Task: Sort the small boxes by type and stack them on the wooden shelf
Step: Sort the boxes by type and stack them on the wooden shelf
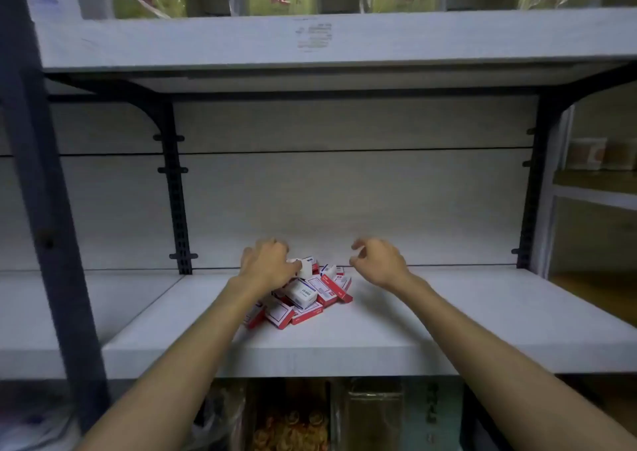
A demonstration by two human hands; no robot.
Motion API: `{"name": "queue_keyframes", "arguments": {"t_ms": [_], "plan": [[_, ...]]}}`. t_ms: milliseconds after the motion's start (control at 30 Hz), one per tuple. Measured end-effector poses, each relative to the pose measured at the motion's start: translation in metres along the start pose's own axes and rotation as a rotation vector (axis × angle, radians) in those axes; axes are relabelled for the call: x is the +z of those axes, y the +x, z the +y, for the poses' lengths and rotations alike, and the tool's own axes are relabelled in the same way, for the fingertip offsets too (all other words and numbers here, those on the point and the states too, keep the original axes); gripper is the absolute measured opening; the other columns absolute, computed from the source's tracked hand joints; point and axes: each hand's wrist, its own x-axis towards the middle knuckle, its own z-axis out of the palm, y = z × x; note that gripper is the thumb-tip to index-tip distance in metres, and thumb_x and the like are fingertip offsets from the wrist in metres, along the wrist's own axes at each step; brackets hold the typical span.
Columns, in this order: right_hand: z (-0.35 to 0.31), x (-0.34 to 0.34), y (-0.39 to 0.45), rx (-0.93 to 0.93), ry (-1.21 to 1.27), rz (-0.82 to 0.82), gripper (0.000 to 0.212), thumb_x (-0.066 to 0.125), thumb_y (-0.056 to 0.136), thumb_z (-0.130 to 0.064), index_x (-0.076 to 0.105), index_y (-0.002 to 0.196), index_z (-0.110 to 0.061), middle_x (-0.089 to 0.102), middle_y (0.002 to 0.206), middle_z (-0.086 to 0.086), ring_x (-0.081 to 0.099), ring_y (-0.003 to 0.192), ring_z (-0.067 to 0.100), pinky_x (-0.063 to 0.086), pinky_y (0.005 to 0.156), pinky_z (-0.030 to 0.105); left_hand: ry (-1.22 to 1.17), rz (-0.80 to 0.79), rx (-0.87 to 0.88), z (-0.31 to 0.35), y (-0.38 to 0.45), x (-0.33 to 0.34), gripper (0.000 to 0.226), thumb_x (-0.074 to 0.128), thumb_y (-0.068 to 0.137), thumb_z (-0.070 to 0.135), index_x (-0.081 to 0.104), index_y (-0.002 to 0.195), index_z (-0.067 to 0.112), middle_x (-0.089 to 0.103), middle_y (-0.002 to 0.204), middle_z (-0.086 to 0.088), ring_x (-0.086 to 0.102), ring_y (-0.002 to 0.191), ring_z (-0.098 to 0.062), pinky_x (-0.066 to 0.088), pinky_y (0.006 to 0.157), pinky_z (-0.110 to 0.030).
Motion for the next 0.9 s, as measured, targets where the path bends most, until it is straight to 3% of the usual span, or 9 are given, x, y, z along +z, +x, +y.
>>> {"name": "queue_keyframes", "arguments": {"t_ms": [133, 333, 500, 600, 733, 800, 900], "plan": [[0.009, 0.031, -0.013, 0.089, 0.035, -0.084, 0.033, 0.059, 0.094, -0.035, 0.063, 0.124, -0.02, 0.071, 0.12, 0.003, 0.064, 0.108, 0.023, 0.051, 0.086, 0.034, 0.028, -0.053, -0.084, 0.002, -0.001, 0.019, 0.062, 0.051, 0.088, 0.068, 0.064, 0.121, 0.017, 0.057, 0.128, -0.008, 0.049, 0.12, -0.027, 0.042, 0.1, -0.046], [0.012, 0.054, -0.017, 0.115, 0.05, -0.117, 0.03, 0.055, 0.093, -0.046, 0.067, 0.112, -0.025, 0.073, 0.113, 0.001, 0.065, 0.101, 0.024, 0.054, 0.088, 0.039, -0.073, 0.03, -0.057, 0.0, -0.003, 0.028, 0.049, 0.063, 0.085, 0.061, 0.062, 0.123, 0.03, 0.056, 0.125, -0.003, 0.046, 0.121, -0.023, 0.035, 0.099, -0.043], [0.012, 0.061, -0.015, 0.121, 0.032, -0.139, 0.049, 0.054, 0.088, -0.065, 0.068, 0.107, -0.021, 0.071, 0.106, -0.001, 0.064, 0.096, 0.021, 0.053, 0.082, 0.035, -0.22, 0.107, 0.023, -0.002, -0.016, 0.027, 0.045, 0.063, 0.083, 0.069, 0.066, 0.117, 0.04, 0.069, 0.102, 0.006, 0.058, 0.102, -0.016, 0.032, 0.088, -0.037], [0.01, 0.063, -0.015, 0.098, -0.001, -0.18, 0.054, 0.06, 0.086, -0.066, 0.068, 0.109, -0.017, 0.071, 0.106, 0.0, 0.064, 0.095, 0.019, 0.056, 0.085, 0.039, -0.326, 0.091, 0.048, -0.004, -0.023, 0.026, 0.048, 0.063, 0.081, 0.07, 0.068, 0.118, 0.039, 0.075, 0.096, 0.009, 0.066, 0.091, -0.014, 0.045, 0.089, -0.036], [0.01, 0.063, -0.014, 0.09, 0.027, -0.203, 0.053, 0.064, 0.086, -0.064, 0.07, 0.108, -0.017, 0.072, 0.104, 0.0, 0.065, 0.093, 0.019, 0.057, 0.085, 0.041, -0.395, 0.029, 0.014, -0.008, -0.029, 0.027, 0.053, 0.065, 0.08, 0.067, 0.065, 0.125, 0.038, 0.075, 0.1, 0.01, 0.068, 0.082, -0.007, 0.058, 0.07, -0.03], [0.01, 0.064, -0.013, 0.092, 0.058, -0.217, 0.05, 0.066, 0.085, -0.063, 0.07, 0.106, -0.018, 0.071, 0.103, -0.001, 0.066, 0.092, 0.018, 0.058, 0.084, 0.04, -0.384, 0.018, 0.002, -0.005, -0.031, 0.028, 0.057, 0.06, 0.079, 0.073, 0.06, 0.126, 0.04, 0.073, 0.106, 0.011, 0.067, 0.084, -0.006, 0.059, 0.075, -0.032], [0.01, 0.065, -0.012, 0.099, 0.096, -0.215, 0.047, 0.067, 0.085, -0.06, 0.069, 0.105, -0.018, 0.072, 0.103, -0.001, 0.067, 0.09, 0.018, 0.059, 0.085, 0.042, -0.244, -0.006, 0.017, 0.003, -0.032, 0.029, 0.057, 0.045, 0.084, 0.079, 0.051, 0.126, 0.04, 0.07, 0.114, 0.008, 0.065, 0.101, -0.018, 0.049, 0.096, -0.044]]}}
